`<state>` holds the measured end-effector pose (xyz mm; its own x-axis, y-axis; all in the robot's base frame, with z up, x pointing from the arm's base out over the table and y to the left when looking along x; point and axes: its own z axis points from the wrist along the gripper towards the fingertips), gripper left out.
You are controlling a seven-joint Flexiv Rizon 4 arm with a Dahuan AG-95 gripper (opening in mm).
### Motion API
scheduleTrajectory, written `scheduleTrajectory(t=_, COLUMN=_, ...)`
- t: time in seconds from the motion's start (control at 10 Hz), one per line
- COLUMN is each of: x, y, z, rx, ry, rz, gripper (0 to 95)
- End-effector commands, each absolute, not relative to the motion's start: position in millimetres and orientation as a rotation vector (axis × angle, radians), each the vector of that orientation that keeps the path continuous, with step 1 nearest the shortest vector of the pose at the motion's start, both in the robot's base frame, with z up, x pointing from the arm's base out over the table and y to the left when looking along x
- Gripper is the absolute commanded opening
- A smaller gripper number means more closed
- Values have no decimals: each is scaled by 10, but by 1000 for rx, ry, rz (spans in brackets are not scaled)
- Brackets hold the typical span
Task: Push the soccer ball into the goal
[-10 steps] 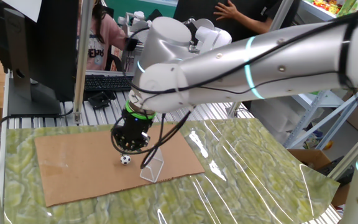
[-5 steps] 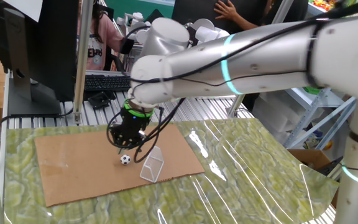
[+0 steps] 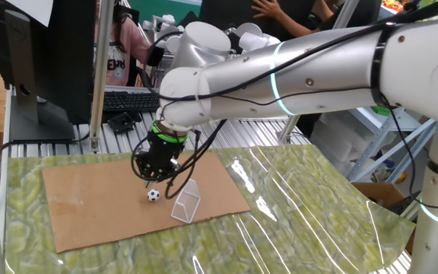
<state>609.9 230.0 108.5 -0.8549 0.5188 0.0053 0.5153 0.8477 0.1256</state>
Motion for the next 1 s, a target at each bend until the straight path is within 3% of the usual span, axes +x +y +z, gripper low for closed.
scheduleTrajectory(t=0.1, x=6114, y=2308, z=1088, rx=835, ry=2990, rz=187, gripper=0)
scheduleTrajectory(t=1.0, x=6114, y=2307, z=1087, rx=781, ry=3005, rz=175, gripper=0)
